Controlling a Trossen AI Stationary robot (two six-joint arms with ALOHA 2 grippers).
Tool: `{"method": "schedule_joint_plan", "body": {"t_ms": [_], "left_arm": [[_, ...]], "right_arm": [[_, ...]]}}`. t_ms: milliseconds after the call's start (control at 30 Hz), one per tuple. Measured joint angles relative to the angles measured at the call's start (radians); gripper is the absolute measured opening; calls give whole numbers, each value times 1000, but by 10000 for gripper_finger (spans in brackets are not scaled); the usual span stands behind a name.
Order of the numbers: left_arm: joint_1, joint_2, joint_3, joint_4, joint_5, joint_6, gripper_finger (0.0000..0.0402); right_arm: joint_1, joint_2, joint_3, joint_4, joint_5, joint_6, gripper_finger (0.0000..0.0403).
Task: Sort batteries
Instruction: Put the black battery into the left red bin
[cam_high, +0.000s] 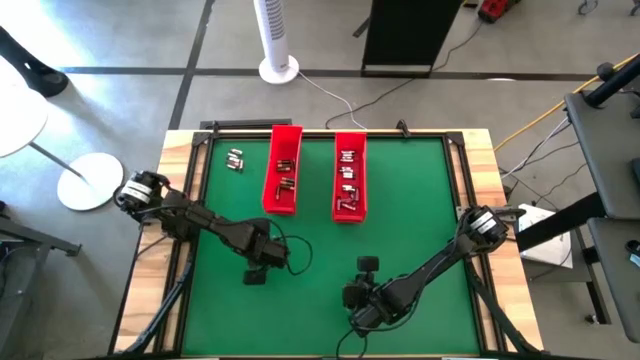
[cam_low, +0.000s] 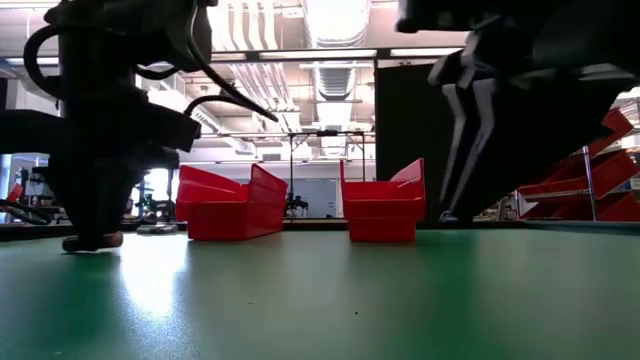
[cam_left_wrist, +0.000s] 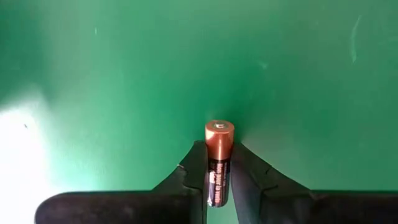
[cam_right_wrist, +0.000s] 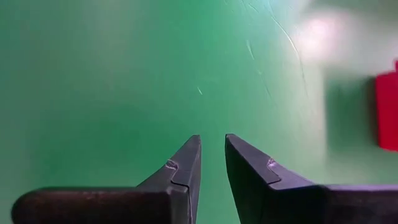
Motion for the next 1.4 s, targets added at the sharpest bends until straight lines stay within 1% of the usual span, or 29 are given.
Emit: {"method": "schedule_joint_plan", "body": {"t_ms": [100,367,467,667,767,867,967,1000,1200,1400], "left_arm": [[2,0,-3,28,-4,6,25],[2,0,-2,112,-17,21,25],[2,0,22,103,-16,32,25],[3,-34,111,64,-23,79,25],[14,-68,157,5,-56,105,25],[41,-100,200,-63,-115,136,24],[89,-119,236,-101,-188,183,24],[112,-121,244,-102,-198,205,24],[306,-111,259,-110,-204,342,25],[497,-110,236,-108,-229,441,26]], "right_arm": [[12,-20,0,-42,1,33,63],[28,-51,2,-37,14,45,74],[32,-51,2,-38,13,45,79],[33,-51,2,-38,14,45,86],[33,-51,2,-38,14,44,85],[33,-51,2,-38,14,43,78],[33,-51,2,-38,14,41,71],[33,-51,2,-37,14,41,69],[34,-51,2,-38,14,44,61],[34,-51,2,-37,13,43,66]]}}
